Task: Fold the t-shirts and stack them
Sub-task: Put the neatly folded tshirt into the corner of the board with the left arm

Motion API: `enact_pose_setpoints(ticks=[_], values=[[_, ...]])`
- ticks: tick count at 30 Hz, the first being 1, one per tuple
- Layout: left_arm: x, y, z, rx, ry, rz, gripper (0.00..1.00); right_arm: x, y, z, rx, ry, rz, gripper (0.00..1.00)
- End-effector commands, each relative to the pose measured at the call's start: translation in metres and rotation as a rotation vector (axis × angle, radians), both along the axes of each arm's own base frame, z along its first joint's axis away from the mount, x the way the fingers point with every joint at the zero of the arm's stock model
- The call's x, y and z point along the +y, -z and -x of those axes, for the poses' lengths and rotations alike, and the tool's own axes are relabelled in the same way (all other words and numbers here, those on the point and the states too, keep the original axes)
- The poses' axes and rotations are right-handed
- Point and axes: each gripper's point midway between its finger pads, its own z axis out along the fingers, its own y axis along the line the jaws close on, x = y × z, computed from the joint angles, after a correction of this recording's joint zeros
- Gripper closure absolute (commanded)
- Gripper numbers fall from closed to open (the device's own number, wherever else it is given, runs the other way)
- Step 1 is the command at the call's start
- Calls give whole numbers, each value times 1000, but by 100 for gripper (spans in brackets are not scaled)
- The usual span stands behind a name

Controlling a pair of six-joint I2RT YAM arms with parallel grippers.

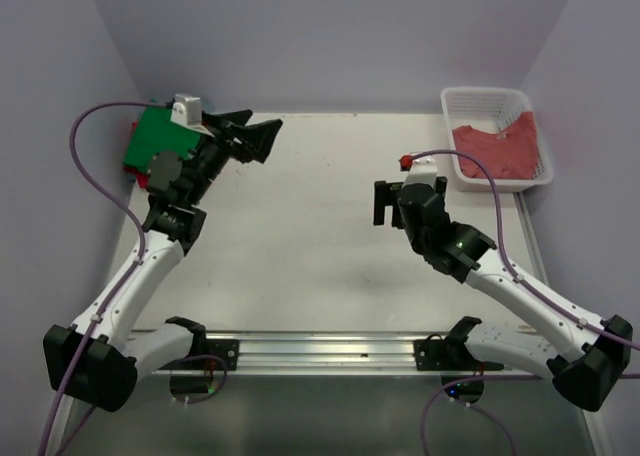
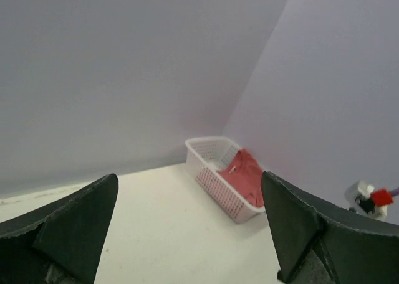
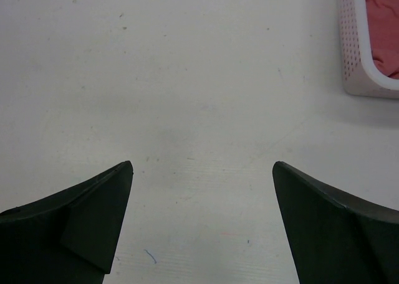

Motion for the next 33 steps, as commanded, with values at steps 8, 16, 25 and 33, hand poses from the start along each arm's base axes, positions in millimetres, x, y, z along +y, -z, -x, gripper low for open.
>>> enact_pose_setpoints(ticks=[8, 16, 25, 33], values=[[-54, 74, 11, 165, -50, -437, 0, -132, -48, -65, 74, 600, 187, 1], [-81, 111, 26, 293, 64, -458, 0, -257, 0, -114, 285, 956, 37, 1], [-69, 136, 54, 345, 85, -441, 0, -314, 106, -158, 489, 1038, -152, 1], [-67, 161, 61, 406, 94, -444, 0, -310, 145, -205, 526, 942, -261, 1]])
